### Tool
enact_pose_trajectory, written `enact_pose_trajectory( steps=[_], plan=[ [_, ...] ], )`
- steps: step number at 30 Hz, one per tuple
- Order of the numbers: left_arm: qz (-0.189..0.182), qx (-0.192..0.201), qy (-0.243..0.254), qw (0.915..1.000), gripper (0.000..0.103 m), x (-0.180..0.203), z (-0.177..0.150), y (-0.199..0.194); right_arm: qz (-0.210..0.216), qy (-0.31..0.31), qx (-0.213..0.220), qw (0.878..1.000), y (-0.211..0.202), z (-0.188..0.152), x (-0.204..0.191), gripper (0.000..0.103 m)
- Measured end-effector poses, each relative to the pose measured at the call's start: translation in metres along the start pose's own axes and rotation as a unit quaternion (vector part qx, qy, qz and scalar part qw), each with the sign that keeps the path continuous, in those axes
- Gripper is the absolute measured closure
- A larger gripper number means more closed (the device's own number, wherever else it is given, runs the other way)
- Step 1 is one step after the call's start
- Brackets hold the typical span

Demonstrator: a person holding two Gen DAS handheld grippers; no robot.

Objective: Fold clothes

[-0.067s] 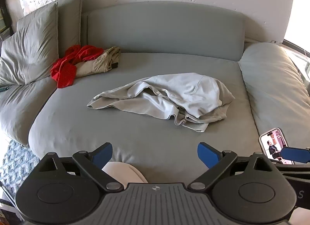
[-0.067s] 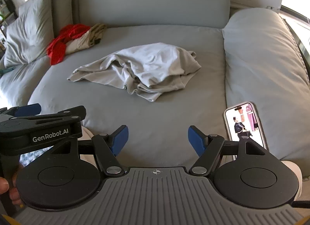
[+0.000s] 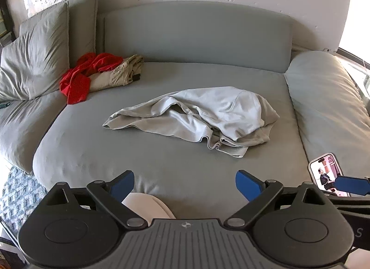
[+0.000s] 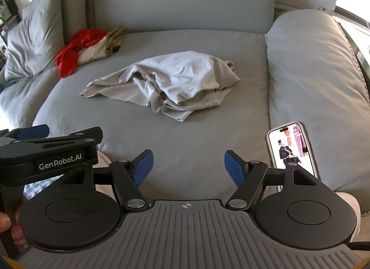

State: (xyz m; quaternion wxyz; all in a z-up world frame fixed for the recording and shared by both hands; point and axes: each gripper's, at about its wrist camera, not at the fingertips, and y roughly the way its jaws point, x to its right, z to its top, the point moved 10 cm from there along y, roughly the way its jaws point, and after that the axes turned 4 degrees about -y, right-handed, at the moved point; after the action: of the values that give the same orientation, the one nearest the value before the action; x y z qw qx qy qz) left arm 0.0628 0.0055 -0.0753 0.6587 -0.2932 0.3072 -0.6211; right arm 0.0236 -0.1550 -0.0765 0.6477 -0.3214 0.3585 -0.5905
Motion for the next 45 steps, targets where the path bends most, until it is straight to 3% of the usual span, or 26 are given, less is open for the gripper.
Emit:
enact_pose_trajectory(
  steps=[45],
  plan=[
    [-0.011, -0.008, -0.009, 0.9999, 0.011, 0.0009, -0.0022, 0.0012, 0.007, -0.001, 0.001, 1.000, -0.0027, 0.0027, -0.0006, 0.029]
  ],
)
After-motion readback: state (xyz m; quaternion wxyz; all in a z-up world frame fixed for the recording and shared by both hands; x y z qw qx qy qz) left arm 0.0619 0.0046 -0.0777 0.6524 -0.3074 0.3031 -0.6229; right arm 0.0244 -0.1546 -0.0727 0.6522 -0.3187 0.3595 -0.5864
